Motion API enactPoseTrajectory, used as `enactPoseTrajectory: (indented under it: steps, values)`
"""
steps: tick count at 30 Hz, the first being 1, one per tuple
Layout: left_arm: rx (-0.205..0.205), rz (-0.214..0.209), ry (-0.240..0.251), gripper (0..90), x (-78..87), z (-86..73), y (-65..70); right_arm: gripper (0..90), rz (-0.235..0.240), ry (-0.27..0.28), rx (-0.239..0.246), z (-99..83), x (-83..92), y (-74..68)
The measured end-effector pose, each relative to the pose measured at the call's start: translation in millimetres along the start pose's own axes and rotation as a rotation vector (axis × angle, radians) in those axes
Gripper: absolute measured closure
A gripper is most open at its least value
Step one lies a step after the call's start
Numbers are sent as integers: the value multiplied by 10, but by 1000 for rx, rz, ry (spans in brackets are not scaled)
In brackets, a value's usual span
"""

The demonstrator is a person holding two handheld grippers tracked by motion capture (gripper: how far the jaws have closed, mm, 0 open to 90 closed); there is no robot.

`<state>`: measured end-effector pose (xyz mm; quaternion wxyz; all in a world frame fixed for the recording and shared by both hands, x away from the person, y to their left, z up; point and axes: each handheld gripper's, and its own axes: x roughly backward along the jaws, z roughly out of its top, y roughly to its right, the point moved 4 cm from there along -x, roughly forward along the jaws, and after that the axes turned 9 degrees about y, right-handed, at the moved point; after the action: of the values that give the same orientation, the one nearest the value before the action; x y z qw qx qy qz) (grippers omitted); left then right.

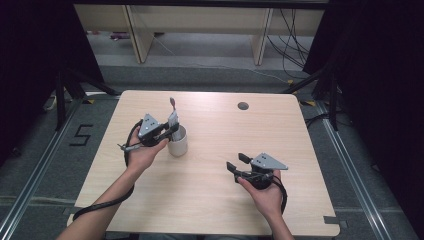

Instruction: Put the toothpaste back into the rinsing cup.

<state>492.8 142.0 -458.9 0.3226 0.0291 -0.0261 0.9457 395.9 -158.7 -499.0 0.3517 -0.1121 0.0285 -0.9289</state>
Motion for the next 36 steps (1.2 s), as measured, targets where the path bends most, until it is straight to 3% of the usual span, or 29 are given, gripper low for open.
enactPoseTrajectory:
  steps: [5, 6, 9, 15, 17, 22, 33, 36]
  values:
    - [-4, 6, -1, 725, 1, -5, -8, 414, 2, -2, -2, -1, -2, -4]
    - [-3, 6, -2, 724, 1, -5, -4, 415, -12, 0, 22, 2, 3, 13]
    - [-10, 8, -4, 717, -1, -3, -5, 414, 1, -3, -1, -2, 0, -3]
    - [-19, 8, -8, 686, -2, -5, -7, 414, -10, -2, 21, 1, 2, 14]
    - [-18, 9, -7, 676, -1, -4, -8, 414, -4, -13, -5, -6, 1, -7]
    - [-22, 12, 0, 639, 5, 5, -13, 413, -2, -6, 5, -2, -1, -1]
    - [-52, 26, 10, 453, 101, 38, -30, 410, -7, -8, 12, 0, 4, 8]
    - [-34, 22, 14, 411, 145, 48, -20, 410, 2, -11, -10, -5, -1, -6]
